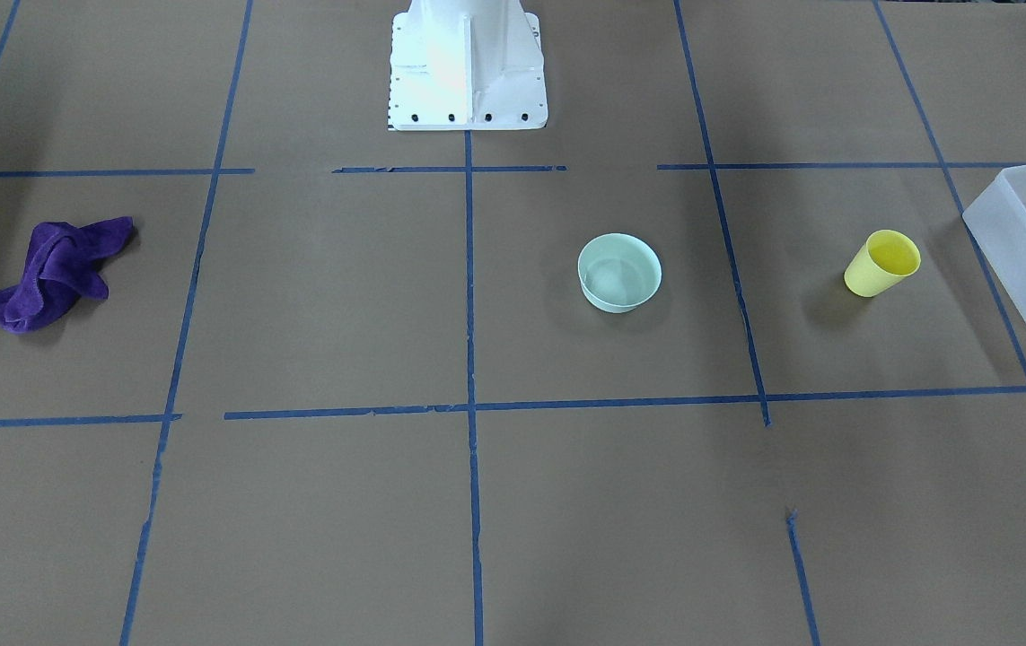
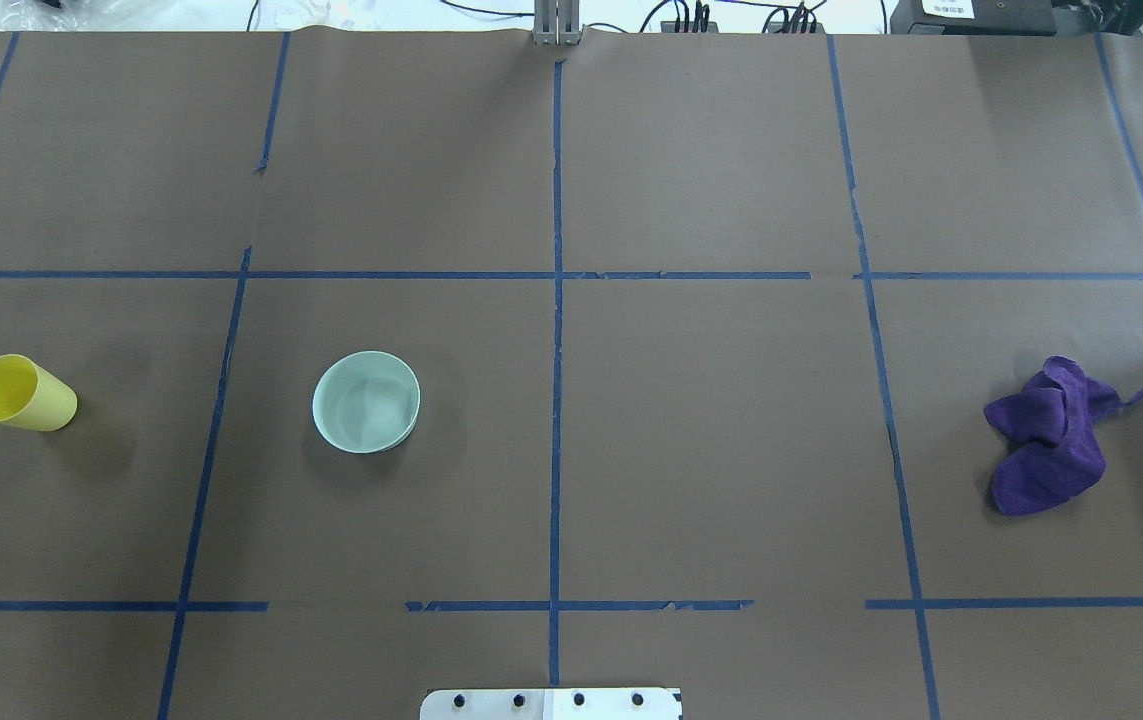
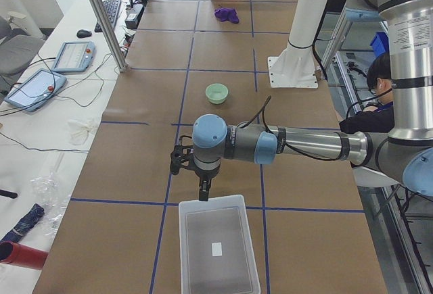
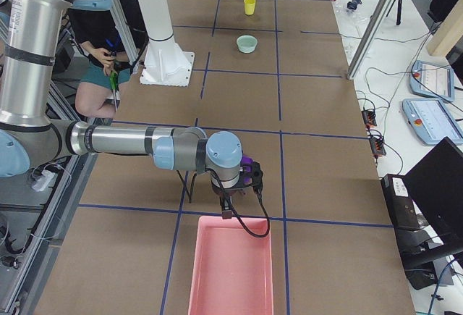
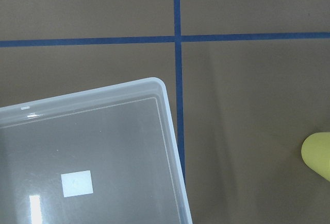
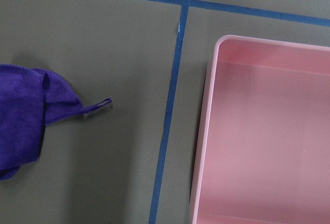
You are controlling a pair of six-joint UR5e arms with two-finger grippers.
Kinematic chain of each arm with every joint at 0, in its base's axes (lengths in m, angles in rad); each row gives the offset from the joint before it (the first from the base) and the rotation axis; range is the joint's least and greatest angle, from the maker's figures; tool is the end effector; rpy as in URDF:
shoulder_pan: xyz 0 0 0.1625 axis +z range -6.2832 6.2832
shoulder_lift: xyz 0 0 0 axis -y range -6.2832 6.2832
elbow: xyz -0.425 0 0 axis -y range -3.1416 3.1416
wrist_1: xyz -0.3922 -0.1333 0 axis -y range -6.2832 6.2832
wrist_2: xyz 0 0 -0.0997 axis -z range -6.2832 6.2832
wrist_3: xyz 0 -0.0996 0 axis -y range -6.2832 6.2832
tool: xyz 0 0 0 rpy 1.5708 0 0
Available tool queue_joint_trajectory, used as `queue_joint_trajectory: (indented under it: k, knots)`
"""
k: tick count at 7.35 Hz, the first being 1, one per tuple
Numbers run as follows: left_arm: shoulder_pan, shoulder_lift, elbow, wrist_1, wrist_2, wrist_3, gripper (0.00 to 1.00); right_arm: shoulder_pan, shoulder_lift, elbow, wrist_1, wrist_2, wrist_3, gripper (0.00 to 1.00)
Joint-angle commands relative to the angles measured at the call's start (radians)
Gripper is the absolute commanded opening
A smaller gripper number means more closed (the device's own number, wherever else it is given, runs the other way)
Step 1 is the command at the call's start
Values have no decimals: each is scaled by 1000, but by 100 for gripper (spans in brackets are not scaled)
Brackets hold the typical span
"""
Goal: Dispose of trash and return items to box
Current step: 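Move the left gripper toward the yellow cup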
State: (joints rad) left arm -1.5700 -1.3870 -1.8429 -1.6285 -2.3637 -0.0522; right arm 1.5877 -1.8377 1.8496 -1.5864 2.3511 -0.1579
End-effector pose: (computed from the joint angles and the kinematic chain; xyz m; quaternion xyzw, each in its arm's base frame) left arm -0.0620 -0.4219 0.6004 0.0571 0.3868 0.0045 0.9204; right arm 0.0696 -0.3784 0.6389 0.0315 -0.3790 -0.0644 0.9226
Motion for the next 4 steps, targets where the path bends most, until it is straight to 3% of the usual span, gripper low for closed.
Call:
queue_joint_trajectory:
  k: [1, 4]
  knots:
    - [2, -35, 5, -8, 0, 2, 100, 0, 0, -3, 22, 1, 0, 100]
    - [34, -37, 5, -128, -5, 2, 100, -3, 30, 3, 23, 60, 11, 100]
